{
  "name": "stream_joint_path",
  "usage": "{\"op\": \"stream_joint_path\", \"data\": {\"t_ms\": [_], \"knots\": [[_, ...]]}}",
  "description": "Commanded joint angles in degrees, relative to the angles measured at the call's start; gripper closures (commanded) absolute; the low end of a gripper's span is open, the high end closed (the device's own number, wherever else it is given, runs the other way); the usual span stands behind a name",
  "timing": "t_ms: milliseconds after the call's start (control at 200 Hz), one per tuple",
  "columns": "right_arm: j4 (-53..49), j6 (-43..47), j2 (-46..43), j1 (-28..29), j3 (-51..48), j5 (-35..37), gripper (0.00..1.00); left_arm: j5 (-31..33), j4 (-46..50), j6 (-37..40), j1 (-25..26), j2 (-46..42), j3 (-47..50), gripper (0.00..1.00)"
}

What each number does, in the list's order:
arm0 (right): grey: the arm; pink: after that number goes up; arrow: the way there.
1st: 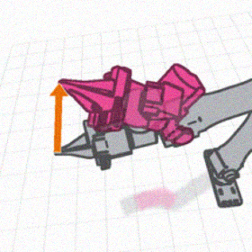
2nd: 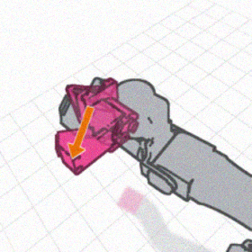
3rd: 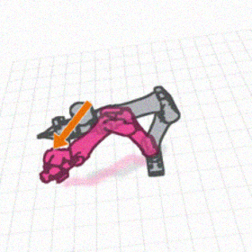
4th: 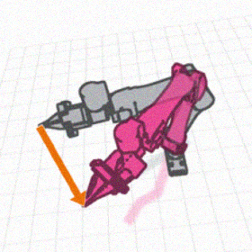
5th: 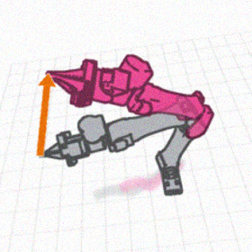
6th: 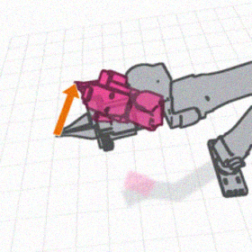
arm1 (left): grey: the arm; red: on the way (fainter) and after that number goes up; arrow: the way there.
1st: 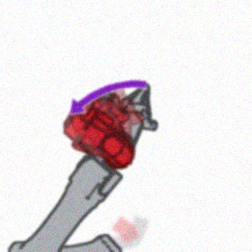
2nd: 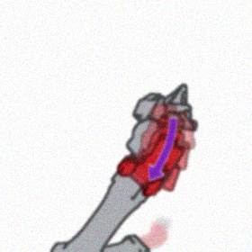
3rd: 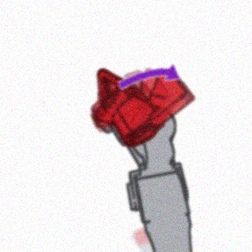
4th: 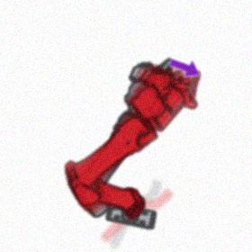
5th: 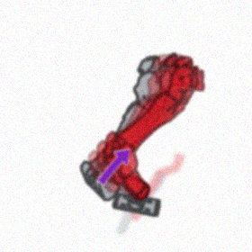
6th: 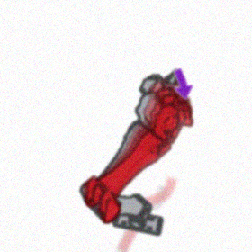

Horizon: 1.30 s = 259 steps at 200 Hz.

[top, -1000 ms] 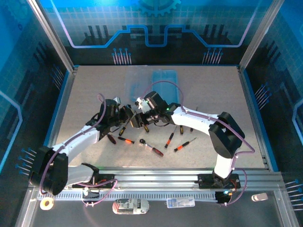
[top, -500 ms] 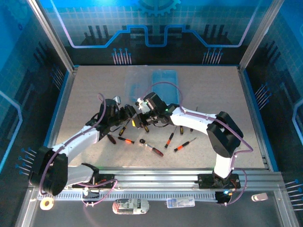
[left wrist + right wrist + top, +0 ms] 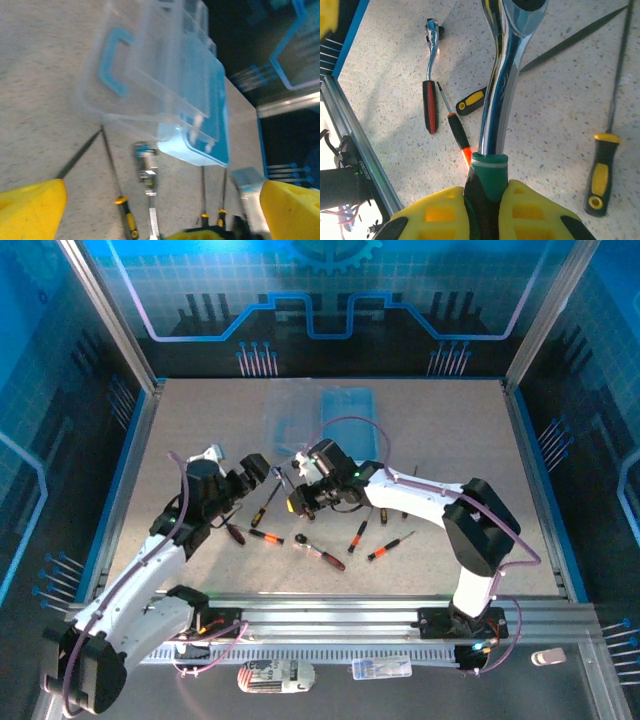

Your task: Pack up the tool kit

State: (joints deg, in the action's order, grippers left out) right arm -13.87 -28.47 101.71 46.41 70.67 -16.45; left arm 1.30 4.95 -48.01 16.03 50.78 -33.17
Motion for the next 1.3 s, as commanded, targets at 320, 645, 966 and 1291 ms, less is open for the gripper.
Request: {"op": "stream_joint_path", "data": {"t_ms": [320,645,966,1291], "knots": [[-6.22,5.5,-10.21,-8.81,2.76,4.43,0.99,7.04,6.91,-7.23,-2.57,-9.14,13.34,0.01],[-5.77,6.68,-8.11,-24.0,3.7,4.41,0.98,7.02,8.35,-6.24,-3.19,-6.19,12.6,0.01],[-12.35,7.59,8.07,-29.5,19.3,4.47,0.97,4.19,6.88,-6.49,-3.55,-3.59,12.34,0.01],[-14.79,4.43,22.42,-29.47,32.46,4.95,0.98,2.77,7.4,-6.72,-3.73,-6.45,13.38,0.01]]}}
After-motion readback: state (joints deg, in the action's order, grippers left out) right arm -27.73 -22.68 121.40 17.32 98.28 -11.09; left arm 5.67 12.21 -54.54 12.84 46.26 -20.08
